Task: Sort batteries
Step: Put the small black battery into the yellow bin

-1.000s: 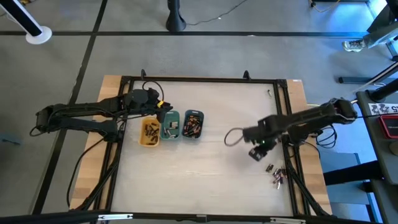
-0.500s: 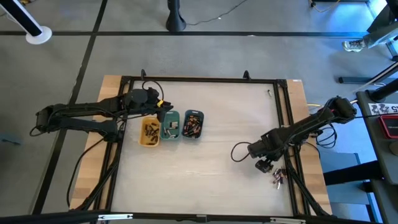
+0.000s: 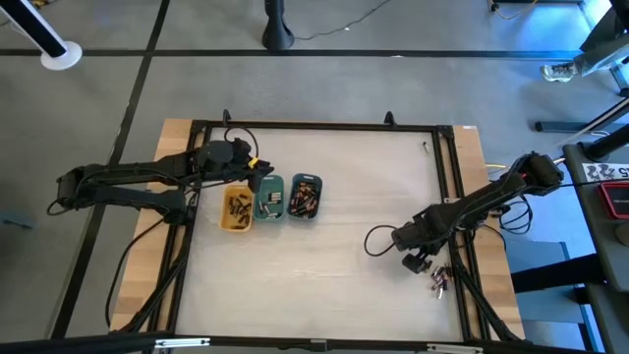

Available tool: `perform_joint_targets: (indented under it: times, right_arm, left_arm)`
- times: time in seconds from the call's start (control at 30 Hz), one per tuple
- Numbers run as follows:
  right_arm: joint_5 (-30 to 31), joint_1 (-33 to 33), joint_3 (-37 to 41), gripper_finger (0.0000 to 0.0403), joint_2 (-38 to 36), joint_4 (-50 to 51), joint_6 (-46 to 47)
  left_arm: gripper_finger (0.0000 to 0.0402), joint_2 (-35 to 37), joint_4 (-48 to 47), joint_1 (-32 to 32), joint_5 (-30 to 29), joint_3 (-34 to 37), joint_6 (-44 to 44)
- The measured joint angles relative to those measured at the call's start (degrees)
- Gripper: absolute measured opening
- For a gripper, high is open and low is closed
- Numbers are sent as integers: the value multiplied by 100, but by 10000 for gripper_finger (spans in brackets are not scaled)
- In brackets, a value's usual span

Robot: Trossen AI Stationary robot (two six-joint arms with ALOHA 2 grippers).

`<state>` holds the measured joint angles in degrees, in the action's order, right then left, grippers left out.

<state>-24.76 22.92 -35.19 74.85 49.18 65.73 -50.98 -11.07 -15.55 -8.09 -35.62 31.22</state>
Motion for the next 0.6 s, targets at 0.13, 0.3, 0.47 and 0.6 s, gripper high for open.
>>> perform_joint_targets:
  times: [0.13, 0.3, 0.47, 0.6]
  right_arm:
    - [-18, 0, 16, 349, 2, -30, -2]
    - [-33, 0, 16, 348, 177, -33, -48]
    - [-234, 0, 16, 348, 600, -170, -202]
    - [-284, 0, -17, 348, 835, -282, -308]
  left_arm:
    - [116, 0, 0, 0, 0, 0, 29]
    - [116, 0, 0, 0, -1, 0, 29]
    - [116, 0, 0, 0, -1, 0, 11]
    - [116, 0, 0, 0, -1, 0, -6]
